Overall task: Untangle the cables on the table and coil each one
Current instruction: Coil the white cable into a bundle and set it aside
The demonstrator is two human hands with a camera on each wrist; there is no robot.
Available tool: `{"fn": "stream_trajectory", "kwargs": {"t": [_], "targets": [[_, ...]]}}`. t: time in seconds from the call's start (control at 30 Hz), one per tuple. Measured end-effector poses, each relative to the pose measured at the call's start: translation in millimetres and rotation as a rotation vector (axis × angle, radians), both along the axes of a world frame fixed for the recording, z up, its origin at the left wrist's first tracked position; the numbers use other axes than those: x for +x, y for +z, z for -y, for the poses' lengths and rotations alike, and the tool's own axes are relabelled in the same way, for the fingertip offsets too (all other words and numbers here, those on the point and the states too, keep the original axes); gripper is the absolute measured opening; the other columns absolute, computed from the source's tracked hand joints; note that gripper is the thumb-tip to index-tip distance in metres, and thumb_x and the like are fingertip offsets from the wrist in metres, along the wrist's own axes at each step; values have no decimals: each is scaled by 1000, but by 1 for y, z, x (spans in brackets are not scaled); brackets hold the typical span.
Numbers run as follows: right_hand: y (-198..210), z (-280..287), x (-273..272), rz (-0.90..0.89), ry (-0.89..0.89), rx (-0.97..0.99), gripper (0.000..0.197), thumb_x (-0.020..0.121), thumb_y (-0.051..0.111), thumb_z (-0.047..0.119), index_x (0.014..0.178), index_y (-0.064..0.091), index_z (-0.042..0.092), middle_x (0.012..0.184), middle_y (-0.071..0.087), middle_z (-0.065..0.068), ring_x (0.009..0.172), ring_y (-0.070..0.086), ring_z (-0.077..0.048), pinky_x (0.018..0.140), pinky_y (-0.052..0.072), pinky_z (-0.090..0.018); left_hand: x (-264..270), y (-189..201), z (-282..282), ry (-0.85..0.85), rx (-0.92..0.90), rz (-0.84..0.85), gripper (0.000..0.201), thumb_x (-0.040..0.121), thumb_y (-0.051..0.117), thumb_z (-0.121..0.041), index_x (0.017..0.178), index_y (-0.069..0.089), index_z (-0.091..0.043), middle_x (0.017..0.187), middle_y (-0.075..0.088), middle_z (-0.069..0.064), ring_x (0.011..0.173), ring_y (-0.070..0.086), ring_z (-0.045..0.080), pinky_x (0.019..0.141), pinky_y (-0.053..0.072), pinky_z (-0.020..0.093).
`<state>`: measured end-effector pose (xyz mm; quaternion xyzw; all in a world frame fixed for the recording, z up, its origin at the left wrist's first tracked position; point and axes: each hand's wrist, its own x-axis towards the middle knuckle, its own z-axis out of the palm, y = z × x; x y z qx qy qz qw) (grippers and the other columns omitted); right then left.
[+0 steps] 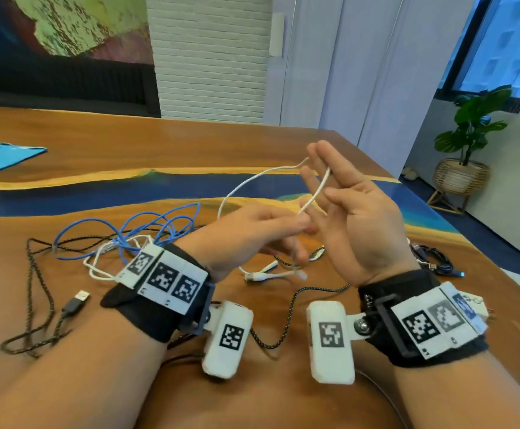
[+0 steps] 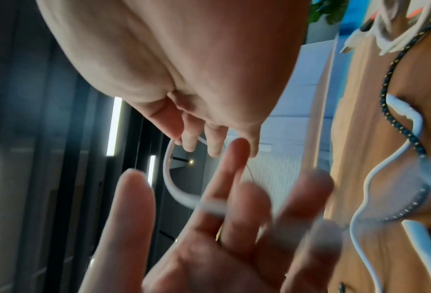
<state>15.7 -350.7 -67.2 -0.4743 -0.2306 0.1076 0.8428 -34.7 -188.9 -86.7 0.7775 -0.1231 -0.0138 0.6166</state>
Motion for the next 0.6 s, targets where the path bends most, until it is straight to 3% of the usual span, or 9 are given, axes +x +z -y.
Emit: {"fn": "stream_trajectory", "kwargs": {"t": [0.07,0.13,0.2,0.3,0.37,0.43,0.5,0.6], "targets": [[0,8,9,-18,-125,-27,51,103,37,-3,141,57,23,143,61,11,130,58,-11,110,44,-42,-1,3,-6,22,62,3,41,97,63,-37,102,71,3,55,58,-7,67,66,25,78,51,32],[-3,16,20,-42,-260,-92,48,104,45,1,145,54,23,143,59,13,124,63,-11,107,48,-45,-1,7,-17,158,51,12,34,101,61,-32,89,69,-1,51,42,-8,52,50,20,68,46,36],[-8,23,29,-66,-382,-201,45,103,49,4,144,55,23,138,62,13,115,68,-11,102,53,-44,2,11,-31,322,-46,8,34,102,58,-32,78,63,-8,53,33,-5,48,40,18,61,42,34],[-12,30,36,-49,-457,-412,32,101,55,9,126,70,20,104,77,8,85,74,-13,77,56,-35,3,13,-47,451,-197,-17,35,105,52,-34,76,57,-15,54,28,-5,46,29,15,54,34,31],[-15,32,38,61,-465,-610,21,97,61,13,108,79,18,75,73,7,66,63,-9,62,47,-27,5,13,-51,469,-203,8,37,107,49,-34,76,57,-16,55,26,-5,47,23,14,49,29,27],[-17,32,39,215,-571,-716,16,93,67,15,96,81,23,73,71,0,68,60,-7,64,47,-27,5,12,-48,457,-159,38,38,107,49,-33,74,59,-16,56,26,-4,49,19,15,43,22,24],[-15,29,33,369,-674,-645,18,91,69,16,100,78,29,82,69,-8,72,59,-8,69,50,-26,5,11,-42,431,-79,56,38,105,52,-34,74,62,-15,56,26,-3,49,18,15,43,19,24],[-10,16,17,553,-543,-582,27,94,70,20,120,71,31,106,72,12,100,65,1,86,48,-10,5,9,-31,397,109,83,41,104,55,-38,76,68,-10,50,32,-7,44,26,11,45,24,22]]}}
